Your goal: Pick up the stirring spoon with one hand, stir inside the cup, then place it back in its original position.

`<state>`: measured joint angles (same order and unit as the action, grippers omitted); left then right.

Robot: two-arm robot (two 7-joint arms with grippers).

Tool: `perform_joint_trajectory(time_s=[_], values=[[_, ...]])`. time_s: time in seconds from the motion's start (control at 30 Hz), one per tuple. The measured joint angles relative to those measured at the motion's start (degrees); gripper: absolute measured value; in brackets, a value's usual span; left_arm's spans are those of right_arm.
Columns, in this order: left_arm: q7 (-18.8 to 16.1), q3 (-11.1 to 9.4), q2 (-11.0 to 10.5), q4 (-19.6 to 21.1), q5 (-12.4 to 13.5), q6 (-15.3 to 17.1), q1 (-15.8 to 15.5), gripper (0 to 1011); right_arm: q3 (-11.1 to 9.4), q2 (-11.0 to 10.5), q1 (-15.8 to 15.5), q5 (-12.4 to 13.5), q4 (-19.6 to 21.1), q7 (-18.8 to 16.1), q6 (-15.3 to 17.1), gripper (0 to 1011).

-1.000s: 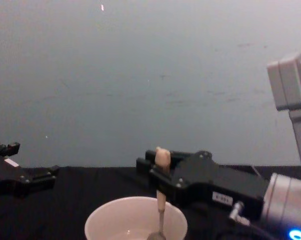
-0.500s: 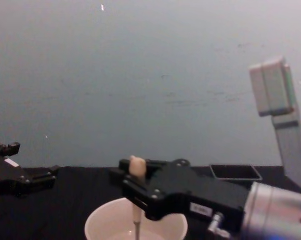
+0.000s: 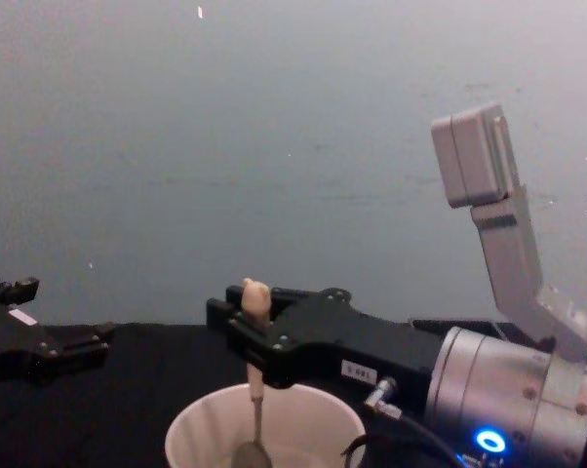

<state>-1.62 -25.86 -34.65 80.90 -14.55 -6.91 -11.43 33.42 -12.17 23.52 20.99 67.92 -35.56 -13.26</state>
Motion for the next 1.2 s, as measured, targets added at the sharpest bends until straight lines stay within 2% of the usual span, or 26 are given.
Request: perform_joint_trajectory(time_s=[0.4,1.07,1.2], values=[[0.0,0.0,0.0,0.0,0.0,0.0,0.0,1001,-1.8,0.2,0.8,-0.6,-2.0,1.2,-0.3,205],[0.0,0.0,0.0,0.0,0.0,0.0,0.0,1001,-2.6,0.1,0.0,-0.9,-1.0,1.1,-0.2,205],[0.0,0.0,0.0,0.0,0.0,0.0,0.0,1002,-3.0,-0.5,-0.2,-0.9,0.8,1.4,0.1,205]])
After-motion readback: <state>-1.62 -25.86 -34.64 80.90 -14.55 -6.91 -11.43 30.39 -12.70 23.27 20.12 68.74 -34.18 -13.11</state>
